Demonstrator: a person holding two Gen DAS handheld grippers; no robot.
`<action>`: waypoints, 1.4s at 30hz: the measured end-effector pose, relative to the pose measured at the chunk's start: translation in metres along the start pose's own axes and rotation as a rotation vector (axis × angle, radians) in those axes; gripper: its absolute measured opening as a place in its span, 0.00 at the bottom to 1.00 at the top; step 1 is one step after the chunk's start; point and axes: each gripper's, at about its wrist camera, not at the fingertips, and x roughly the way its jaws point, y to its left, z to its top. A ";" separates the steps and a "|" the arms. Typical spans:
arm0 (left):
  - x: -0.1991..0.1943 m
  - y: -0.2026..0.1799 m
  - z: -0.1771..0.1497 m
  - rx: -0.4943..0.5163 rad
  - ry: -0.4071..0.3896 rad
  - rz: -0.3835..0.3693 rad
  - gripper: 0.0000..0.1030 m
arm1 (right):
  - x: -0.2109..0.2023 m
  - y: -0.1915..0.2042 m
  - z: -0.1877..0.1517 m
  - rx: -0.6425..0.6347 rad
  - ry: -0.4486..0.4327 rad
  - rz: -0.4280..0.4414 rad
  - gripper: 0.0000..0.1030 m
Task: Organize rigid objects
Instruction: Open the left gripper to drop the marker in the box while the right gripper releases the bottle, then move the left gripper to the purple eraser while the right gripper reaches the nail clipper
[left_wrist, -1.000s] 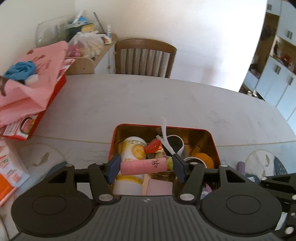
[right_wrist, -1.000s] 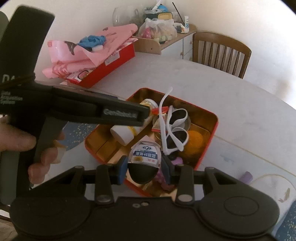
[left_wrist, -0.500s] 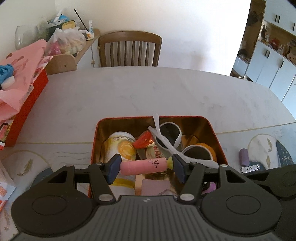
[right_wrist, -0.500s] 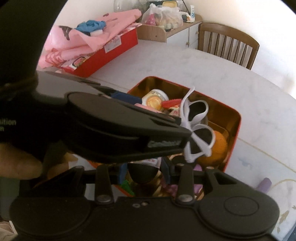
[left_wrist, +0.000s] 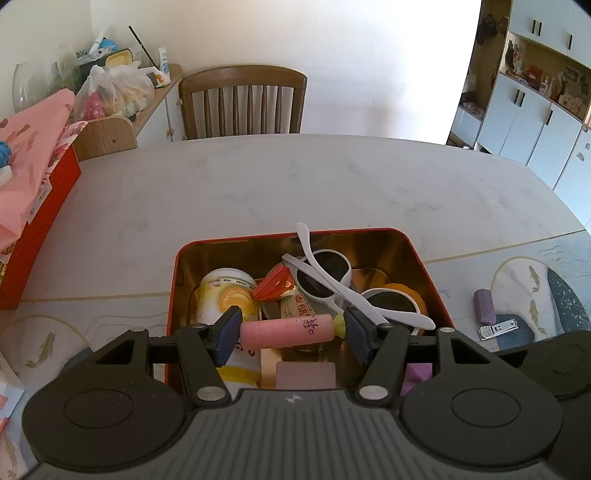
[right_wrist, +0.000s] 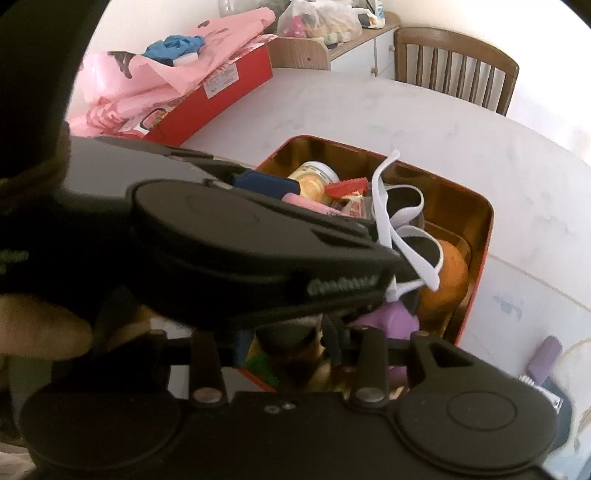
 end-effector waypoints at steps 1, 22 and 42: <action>0.000 0.001 0.000 -0.006 0.002 -0.003 0.59 | -0.001 0.000 -0.002 0.000 -0.003 0.003 0.40; -0.050 -0.006 -0.004 -0.056 -0.048 0.002 0.72 | -0.064 -0.010 -0.019 0.037 -0.140 0.022 0.54; -0.078 -0.088 0.002 0.003 -0.104 -0.036 0.82 | -0.139 -0.080 -0.058 0.073 -0.234 -0.023 0.87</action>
